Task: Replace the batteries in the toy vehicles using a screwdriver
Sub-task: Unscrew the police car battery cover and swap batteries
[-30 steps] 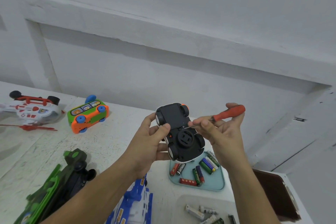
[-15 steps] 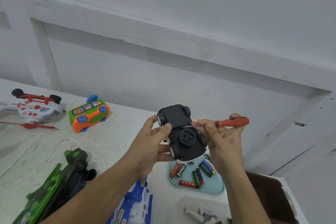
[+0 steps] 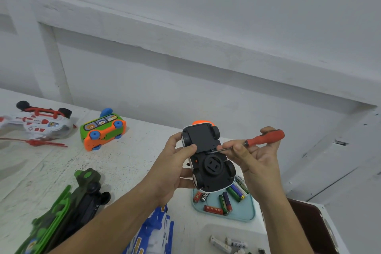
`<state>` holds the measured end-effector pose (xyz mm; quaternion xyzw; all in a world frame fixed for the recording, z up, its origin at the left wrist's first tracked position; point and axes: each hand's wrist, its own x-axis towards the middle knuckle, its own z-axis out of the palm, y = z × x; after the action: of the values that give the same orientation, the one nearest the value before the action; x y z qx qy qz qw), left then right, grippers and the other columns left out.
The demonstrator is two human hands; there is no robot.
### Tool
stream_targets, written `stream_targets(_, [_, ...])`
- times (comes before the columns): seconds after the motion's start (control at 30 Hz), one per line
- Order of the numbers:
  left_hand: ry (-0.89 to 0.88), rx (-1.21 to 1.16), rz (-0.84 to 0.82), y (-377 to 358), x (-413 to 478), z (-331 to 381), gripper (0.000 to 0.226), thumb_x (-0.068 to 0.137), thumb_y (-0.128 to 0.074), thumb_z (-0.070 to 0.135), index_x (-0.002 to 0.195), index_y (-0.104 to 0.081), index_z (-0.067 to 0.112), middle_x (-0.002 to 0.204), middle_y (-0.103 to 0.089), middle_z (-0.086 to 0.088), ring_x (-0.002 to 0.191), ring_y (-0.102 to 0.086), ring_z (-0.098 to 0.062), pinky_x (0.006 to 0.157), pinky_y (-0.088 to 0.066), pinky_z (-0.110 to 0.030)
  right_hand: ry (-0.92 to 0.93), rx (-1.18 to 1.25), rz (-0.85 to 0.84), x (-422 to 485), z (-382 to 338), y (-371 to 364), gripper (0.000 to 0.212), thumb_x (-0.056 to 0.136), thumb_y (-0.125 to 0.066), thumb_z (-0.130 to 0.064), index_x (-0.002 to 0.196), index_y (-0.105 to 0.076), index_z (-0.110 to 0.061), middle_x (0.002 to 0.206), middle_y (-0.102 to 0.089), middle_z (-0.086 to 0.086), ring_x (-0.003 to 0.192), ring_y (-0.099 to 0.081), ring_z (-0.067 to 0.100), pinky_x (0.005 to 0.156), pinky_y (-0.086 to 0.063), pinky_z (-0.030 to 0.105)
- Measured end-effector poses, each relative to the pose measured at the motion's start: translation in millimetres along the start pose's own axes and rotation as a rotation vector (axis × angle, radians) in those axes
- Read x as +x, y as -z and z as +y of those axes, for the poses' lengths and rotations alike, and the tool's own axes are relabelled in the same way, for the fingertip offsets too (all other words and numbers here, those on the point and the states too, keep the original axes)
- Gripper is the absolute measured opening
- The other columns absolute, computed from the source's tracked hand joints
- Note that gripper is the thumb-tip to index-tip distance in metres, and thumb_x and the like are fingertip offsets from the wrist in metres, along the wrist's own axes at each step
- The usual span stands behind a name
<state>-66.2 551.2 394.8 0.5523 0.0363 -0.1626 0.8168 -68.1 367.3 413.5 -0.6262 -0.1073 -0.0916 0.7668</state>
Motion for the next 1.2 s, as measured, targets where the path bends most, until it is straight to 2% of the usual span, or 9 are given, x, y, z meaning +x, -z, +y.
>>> stream_targets(0.3, [0.005, 0.01, -0.005, -2, 2, -2, 0.024, 0.101, -0.05, 0.024, 0.119, -0.05, 0.039, 0.11, -0.071, -0.01, 0.082, -0.073, -0.039, 0.078, -0.058, -0.058, -0.027, -0.018, 0.012, -5, -3, 2, 0.07, 0.063, -0.088, -0.043, 0.106, -0.033, -0.035, 0.087, -0.071, 0.024, 0.079, -0.072, 0.039, 0.083, -0.057, 0.037])
stream_targets(0.37, [0.014, -0.016, -0.006, -2, 2, -3, 0.024, 0.101, -0.05, 0.023, 0.121, -0.051, 0.037, 0.109, -0.072, -0.009, 0.082, -0.073, -0.04, 0.078, -0.057, -0.059, -0.027, -0.019, 0.025, -5, -6, 0, 0.061, 0.071, -0.082, -0.032, 0.106, -0.032, -0.033, 0.085, -0.071, 0.023, 0.077, -0.072, 0.038, 0.082, -0.057, 0.037])
stream_targets(0.5, [0.035, -0.067, -0.004, -3, 2, -3, 0.028, 0.101, -0.05, 0.023, 0.127, -0.049, 0.033, 0.106, -0.074, -0.009, 0.083, -0.072, -0.043, 0.079, -0.057, -0.059, -0.082, 0.0, 0.074, 0, -14, -2, 0.042, 0.088, -0.056, 0.0, 0.105, -0.031, -0.029, 0.078, -0.071, 0.017, 0.069, -0.071, 0.033, 0.076, -0.058, 0.035])
stream_targets(0.6, [0.039, -0.098, 0.005, -5, 1, -2, 0.029, 0.101, -0.05, 0.022, 0.128, -0.048, 0.032, 0.104, -0.073, -0.01, 0.084, -0.072, -0.043, 0.078, -0.057, -0.059, -0.173, 0.014, 0.093, 10, -23, -1, 0.036, 0.096, -0.05, 0.0, 0.109, -0.032, -0.029, 0.079, -0.069, 0.017, 0.067, -0.07, 0.036, 0.072, -0.058, 0.04])
stream_targets(0.77, [0.032, -0.147, 0.028, -4, 0, -1, 0.026, 0.1, -0.052, 0.02, 0.123, -0.05, 0.032, 0.106, -0.071, -0.012, 0.084, -0.072, -0.042, 0.072, -0.06, -0.053, -0.256, 0.028, 0.204, 39, -48, -4, 0.027, 0.097, -0.046, 0.002, 0.106, -0.035, -0.021, 0.066, -0.06, 0.015, 0.059, -0.064, 0.034, 0.067, -0.059, 0.051])
stream_targets(0.9, [-0.012, -0.142, 0.054, -2, 0, -3, 0.027, 0.1, -0.053, 0.02, 0.122, -0.048, 0.034, 0.113, -0.069, -0.011, 0.085, -0.072, -0.039, 0.071, -0.06, -0.051, -0.412, -0.32, 0.11, 59, -62, -14, 0.025, 0.089, -0.042, 0.01, 0.1, -0.046, -0.012, 0.064, -0.052, 0.01, 0.051, -0.052, 0.021, 0.052, -0.051, 0.034])
stream_targets(1.03, [-0.054, -0.144, 0.078, 0, 0, -4, 0.034, 0.099, -0.053, 0.019, 0.129, -0.045, 0.033, 0.116, -0.068, -0.009, 0.08, -0.073, -0.033, 0.063, -0.059, -0.042, -0.475, -0.859, -0.11, 62, -53, -31, 0.016, 0.084, -0.055, 0.001, 0.086, -0.055, -0.015, 0.073, -0.049, 0.006, 0.061, -0.041, 0.02, 0.055, -0.035, 0.031])
stream_targets(1.13, [-0.071, -0.151, 0.086, 2, -1, -3, 0.037, 0.099, -0.054, 0.018, 0.131, -0.043, 0.032, 0.117, -0.067, -0.01, 0.08, -0.072, -0.032, 0.063, -0.059, -0.042, -0.4, -1.019, -0.206, 55, -43, -40, 0.007, 0.085, -0.065, -0.01, 0.083, -0.059, -0.011, 0.068, -0.052, 0.0, 0.055, -0.042, 0.013, 0.057, -0.034, 0.028])
stream_targets(1.2, [-0.077, -0.153, 0.088, 4, -2, -3, 0.038, 0.099, -0.054, 0.018, 0.132, -0.043, 0.032, 0.116, -0.067, -0.01, 0.083, -0.073, -0.033, 0.066, -0.06, -0.045, -0.349, -1.02, -0.205, 51, -38, -44, 0.011, 0.083, -0.072, -0.016, 0.079, -0.064, -0.009, 0.064, -0.058, -0.004, 0.053, -0.05, 0.009, 0.058, -0.037, 0.026])
